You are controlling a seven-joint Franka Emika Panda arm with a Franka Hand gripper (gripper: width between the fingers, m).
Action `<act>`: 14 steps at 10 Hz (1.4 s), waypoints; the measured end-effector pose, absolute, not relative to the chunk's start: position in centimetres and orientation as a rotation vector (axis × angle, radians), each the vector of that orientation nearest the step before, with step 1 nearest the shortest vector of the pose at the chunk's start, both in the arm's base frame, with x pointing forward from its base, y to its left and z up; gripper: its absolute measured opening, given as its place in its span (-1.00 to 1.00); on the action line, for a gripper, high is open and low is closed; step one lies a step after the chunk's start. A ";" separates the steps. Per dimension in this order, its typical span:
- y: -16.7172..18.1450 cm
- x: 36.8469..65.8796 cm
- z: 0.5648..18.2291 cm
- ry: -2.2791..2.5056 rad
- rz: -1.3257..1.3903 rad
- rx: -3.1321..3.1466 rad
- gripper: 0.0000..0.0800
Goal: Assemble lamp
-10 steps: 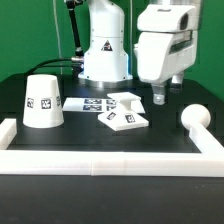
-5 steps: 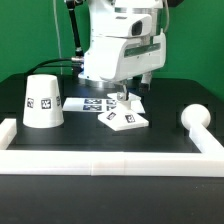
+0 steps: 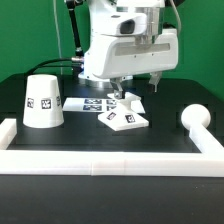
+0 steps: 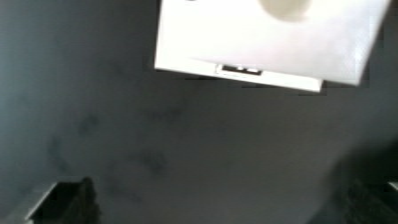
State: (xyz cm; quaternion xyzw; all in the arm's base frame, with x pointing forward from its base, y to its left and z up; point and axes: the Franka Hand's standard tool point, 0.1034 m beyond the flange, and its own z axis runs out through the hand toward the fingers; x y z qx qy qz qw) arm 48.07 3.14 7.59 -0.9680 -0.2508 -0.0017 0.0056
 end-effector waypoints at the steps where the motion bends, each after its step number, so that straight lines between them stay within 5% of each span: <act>1: 2.9 47.5 7.4 -0.697 -0.009 -3.053 0.75; 14: 2.1 42.8 4.5 -0.761 0.044 -3.024 0.75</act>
Offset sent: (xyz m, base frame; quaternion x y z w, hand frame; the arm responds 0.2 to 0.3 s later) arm -0.0290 -0.0120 -0.0028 0.0124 0.0191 -0.0354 0.9991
